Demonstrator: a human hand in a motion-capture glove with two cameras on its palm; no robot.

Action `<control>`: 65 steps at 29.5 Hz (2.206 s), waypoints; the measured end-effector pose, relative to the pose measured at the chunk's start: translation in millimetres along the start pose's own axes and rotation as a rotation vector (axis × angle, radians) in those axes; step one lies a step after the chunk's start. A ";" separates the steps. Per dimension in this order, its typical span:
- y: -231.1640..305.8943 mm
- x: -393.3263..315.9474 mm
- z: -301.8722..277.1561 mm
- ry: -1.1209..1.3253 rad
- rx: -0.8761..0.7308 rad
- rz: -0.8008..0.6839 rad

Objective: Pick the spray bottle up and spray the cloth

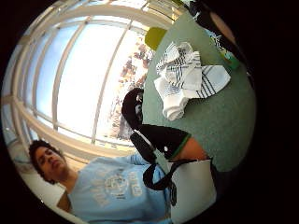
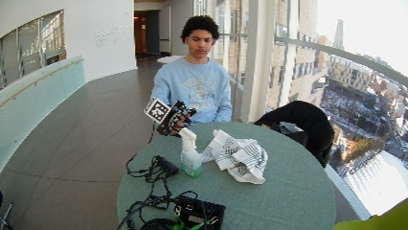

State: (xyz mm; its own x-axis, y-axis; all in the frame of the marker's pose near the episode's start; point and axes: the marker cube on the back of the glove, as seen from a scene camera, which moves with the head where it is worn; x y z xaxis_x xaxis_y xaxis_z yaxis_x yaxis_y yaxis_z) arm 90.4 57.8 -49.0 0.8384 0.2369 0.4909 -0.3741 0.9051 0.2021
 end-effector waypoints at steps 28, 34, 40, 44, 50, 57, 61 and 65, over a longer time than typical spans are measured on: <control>-104.9 57.5 20.6 -0.207 0.131 0.178; -109.0 58.3 19.8 -0.213 0.148 0.184; -110.5 58.1 20.7 -0.210 0.188 0.199; -112.6 58.1 21.7 -0.205 0.228 0.226; -115.5 56.3 23.8 -0.188 0.277 0.269; -116.4 56.6 28.0 -0.149 0.275 0.291; -118.4 51.6 31.9 -0.160 0.230 0.298; -121.5 44.7 36.7 -0.196 0.193 0.296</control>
State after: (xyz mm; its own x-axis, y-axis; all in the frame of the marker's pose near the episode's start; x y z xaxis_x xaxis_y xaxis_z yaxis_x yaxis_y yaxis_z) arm 158.8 -54.6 -20.5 0.5986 0.3888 0.7003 -0.6713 0.7205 0.1738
